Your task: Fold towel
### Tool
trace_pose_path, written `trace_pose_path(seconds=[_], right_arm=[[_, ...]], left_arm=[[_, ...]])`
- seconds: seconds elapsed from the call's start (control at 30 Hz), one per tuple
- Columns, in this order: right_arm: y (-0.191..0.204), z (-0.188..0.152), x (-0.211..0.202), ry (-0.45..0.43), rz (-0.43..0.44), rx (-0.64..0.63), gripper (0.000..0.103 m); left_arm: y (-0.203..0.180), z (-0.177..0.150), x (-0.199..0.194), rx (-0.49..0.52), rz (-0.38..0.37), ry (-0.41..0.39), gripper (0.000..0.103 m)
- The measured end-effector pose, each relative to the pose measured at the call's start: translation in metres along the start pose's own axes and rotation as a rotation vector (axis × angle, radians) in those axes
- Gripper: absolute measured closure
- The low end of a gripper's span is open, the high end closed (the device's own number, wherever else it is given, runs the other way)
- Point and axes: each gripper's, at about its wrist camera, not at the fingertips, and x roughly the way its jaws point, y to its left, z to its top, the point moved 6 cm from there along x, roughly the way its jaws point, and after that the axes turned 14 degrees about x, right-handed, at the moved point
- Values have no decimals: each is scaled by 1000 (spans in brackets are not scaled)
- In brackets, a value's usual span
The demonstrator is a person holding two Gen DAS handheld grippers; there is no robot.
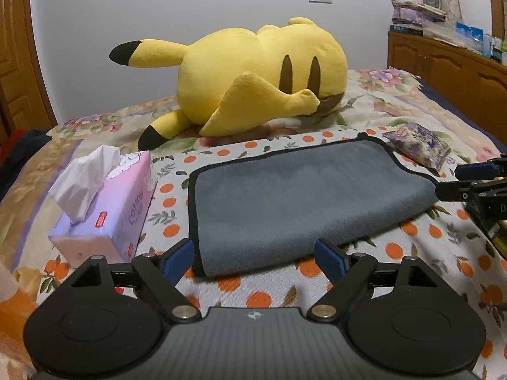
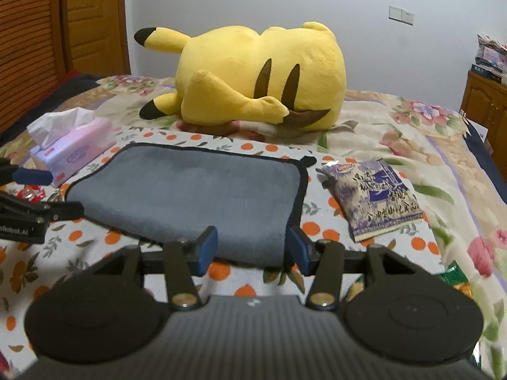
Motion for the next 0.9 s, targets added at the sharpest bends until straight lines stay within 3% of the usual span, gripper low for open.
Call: trace_pose_path(seconds=[0.4, 0.53, 0.63, 0.7, 0.9], right_arm=[[5, -7, -39, -5, 2, -6, 52], [5, -8, -53, -9, 0, 5, 49], [4, -9, -63, -22, -5, 11, 37], [4, -9, -70, -30, -3, 15, 23], [7, -8, -89, -62, -13, 9, 5]], left_arm=[[-6, -2, -42, 4, 9, -3, 16], [-10, -3, -57, 3, 23, -6, 7], [-13, -6, -68, -3, 16, -9, 6], [-15, -8, -74, -7, 15, -8, 5], [-18, -12, -93, -32, 14, -19, 2]])
